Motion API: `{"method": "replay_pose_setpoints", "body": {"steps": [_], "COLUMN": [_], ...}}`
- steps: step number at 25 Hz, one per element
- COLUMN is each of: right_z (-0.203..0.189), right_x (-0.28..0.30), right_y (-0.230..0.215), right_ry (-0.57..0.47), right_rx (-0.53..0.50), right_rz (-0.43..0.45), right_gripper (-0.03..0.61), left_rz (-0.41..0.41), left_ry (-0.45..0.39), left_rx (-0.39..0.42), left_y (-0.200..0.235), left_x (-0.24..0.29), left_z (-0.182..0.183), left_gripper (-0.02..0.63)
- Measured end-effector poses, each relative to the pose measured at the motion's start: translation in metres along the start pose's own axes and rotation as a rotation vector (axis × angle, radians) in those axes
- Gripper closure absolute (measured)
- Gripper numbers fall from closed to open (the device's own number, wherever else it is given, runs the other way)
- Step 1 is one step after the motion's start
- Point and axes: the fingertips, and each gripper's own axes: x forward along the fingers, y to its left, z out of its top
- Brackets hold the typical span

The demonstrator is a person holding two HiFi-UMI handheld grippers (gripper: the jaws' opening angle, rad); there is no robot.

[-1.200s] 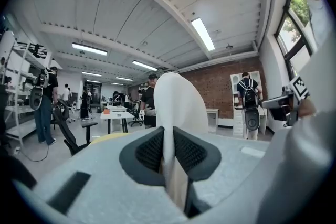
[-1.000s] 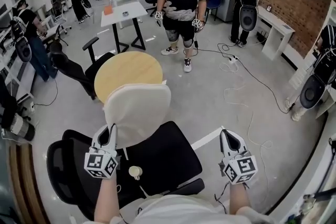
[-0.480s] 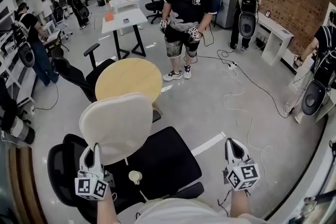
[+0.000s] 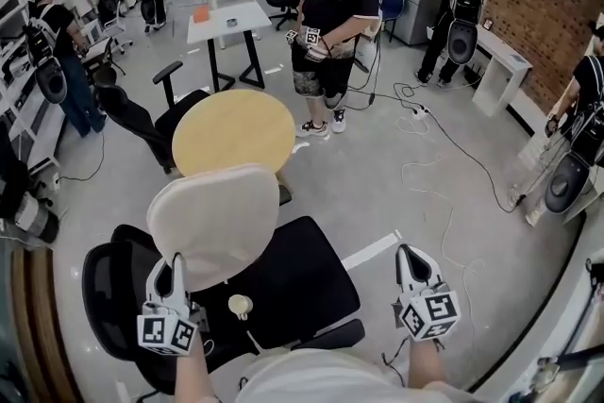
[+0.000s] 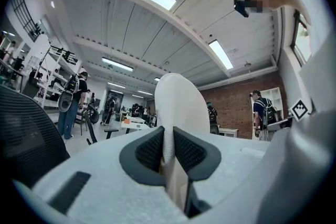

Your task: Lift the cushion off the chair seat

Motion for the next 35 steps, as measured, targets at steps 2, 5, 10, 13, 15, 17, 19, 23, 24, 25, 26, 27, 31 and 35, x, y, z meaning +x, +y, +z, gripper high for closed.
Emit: {"method": "replay_pose_setpoints", "body": {"steps": [2,5,10,13,15,17,19,23,24,25,26,27,31,35], "right_z": [0.001,0.000,-0.005,-0.004,-0.004,-0.003,-0.003,-0.007,-0.008,-0.008,-0.008,-0.008,-0.006,-0.005], "right_x": [0.000,-0.002,-0.004,-0.008,-0.010,-0.012,-0.013,-0.014,-0.014,-0.014,-0.014,-0.013,-0.014,-0.012], "right_y": [0.003,0.004,0.007,0.003,0.000,0.000,0.001,0.002,0.002,0.003,0.004,0.004,0.007,0.010], "right_ry": [0.002,0.003,0.010,0.013,0.011,0.011,0.012,0.018,0.018,0.019,0.019,0.020,0.019,0.018], "right_rx": [-0.003,0.002,0.004,0.001,0.002,0.003,0.003,-0.001,-0.001,-0.001,-0.003,-0.005,-0.019,-0.024], "right_rz": [0.006,0.004,-0.009,-0.020,-0.027,-0.029,-0.030,-0.035,-0.038,-0.039,-0.038,-0.036,-0.024,-0.012], "right_gripper": [0.577,0.577,0.577,0.577,0.577,0.577,0.577,0.577,0.577,0.577,0.577,0.577,0.577,0.577], "left_rz": [-0.007,-0.014,-0.036,-0.051,-0.057,-0.061,-0.061,-0.070,-0.071,-0.072,-0.071,-0.069,-0.067,-0.065], "left_ry": [-0.001,0.000,0.005,0.007,0.007,0.010,0.011,0.013,0.015,0.016,0.016,0.016,0.017,0.017], "left_rx": [-0.003,-0.007,-0.006,-0.004,-0.003,-0.006,-0.014,-0.020,-0.020,-0.020,-0.021,-0.024,-0.027,-0.026], "left_y": [-0.001,-0.005,-0.006,-0.010,-0.014,-0.016,-0.016,-0.016,-0.015,-0.015,-0.014,-0.015,-0.016,-0.016], "left_x": [0.001,0.003,0.008,0.011,0.013,0.013,0.014,0.014,0.014,0.014,0.014,0.014,0.012,0.011], "left_z": [0.001,0.003,-0.001,-0.001,0.000,0.000,0.000,-0.004,-0.006,-0.007,-0.007,-0.007,-0.006,-0.006], "left_gripper": [0.568,0.568,0.568,0.568,0.568,0.568,0.568,0.568,0.568,0.568,0.568,0.568,0.568,0.568]}}
